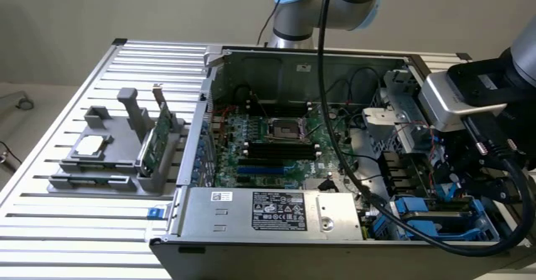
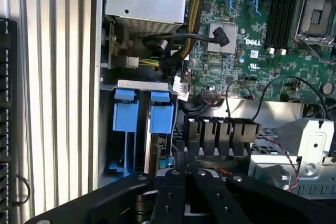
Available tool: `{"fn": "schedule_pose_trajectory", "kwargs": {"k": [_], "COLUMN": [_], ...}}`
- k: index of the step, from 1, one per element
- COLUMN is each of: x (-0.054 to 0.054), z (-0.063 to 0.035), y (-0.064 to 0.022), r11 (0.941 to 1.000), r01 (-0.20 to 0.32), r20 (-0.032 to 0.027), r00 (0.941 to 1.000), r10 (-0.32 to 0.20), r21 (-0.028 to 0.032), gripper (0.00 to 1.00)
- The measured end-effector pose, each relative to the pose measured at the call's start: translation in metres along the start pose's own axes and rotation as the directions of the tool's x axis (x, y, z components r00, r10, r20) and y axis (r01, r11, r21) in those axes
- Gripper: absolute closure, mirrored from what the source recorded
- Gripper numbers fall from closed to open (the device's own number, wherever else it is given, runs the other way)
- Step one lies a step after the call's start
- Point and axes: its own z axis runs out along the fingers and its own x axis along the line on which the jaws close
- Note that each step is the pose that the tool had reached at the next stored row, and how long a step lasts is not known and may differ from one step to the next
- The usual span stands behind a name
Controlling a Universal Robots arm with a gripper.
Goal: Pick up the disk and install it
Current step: 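Insert the second disk wire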
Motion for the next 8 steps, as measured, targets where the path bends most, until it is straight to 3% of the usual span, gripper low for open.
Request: {"fn": "schedule_pose_trajectory", "kwargs": {"k": [8], "x": [0.0000], "z": [0.0000], "y": [0.0000], "r11": [1.0000], "r01": [0.000], "r20": [0.0000], "r00": [1.0000], "r10": [0.000], "r21": [0.0000], "gripper": [0.89]}}
